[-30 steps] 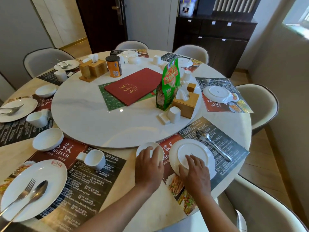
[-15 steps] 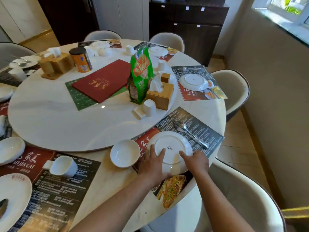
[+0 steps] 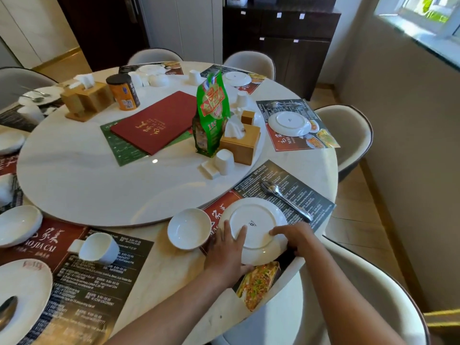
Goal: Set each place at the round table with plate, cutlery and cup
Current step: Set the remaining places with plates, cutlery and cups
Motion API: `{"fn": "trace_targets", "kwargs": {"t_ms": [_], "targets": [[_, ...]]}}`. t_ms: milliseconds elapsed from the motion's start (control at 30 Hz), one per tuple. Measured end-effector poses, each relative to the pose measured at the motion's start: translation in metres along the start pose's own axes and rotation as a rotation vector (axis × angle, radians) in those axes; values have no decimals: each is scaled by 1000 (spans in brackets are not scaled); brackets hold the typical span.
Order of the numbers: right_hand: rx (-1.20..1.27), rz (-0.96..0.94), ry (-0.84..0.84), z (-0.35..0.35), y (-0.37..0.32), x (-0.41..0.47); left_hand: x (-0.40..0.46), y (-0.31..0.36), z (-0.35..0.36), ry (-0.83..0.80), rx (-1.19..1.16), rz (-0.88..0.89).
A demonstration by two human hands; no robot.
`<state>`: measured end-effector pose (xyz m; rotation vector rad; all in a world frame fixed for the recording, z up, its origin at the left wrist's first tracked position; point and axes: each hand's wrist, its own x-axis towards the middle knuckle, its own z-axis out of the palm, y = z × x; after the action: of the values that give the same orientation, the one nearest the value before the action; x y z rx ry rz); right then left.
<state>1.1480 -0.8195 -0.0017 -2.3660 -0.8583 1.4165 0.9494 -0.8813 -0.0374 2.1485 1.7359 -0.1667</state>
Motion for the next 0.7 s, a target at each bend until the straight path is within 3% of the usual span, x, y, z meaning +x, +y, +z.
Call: {"fn": "trace_targets", "kwargs": {"t_ms": [100,233,500,600,700], "targets": [[187,-12,-32,-1,3,-18,-7,-3,-2,13,-42,12],[234,-141,-33,0,0,-38,-22,-8,-7,79,-15,86],[210,-412,35,-18,-7,-78,-45,-12,-47,471,-153,196],[223,-453,47,-25,-3,-88,-40,-11,-68,566,-209,173],[251,-439,67,-28,0,-90,-29,-8,-84,540,-355,81]]}}
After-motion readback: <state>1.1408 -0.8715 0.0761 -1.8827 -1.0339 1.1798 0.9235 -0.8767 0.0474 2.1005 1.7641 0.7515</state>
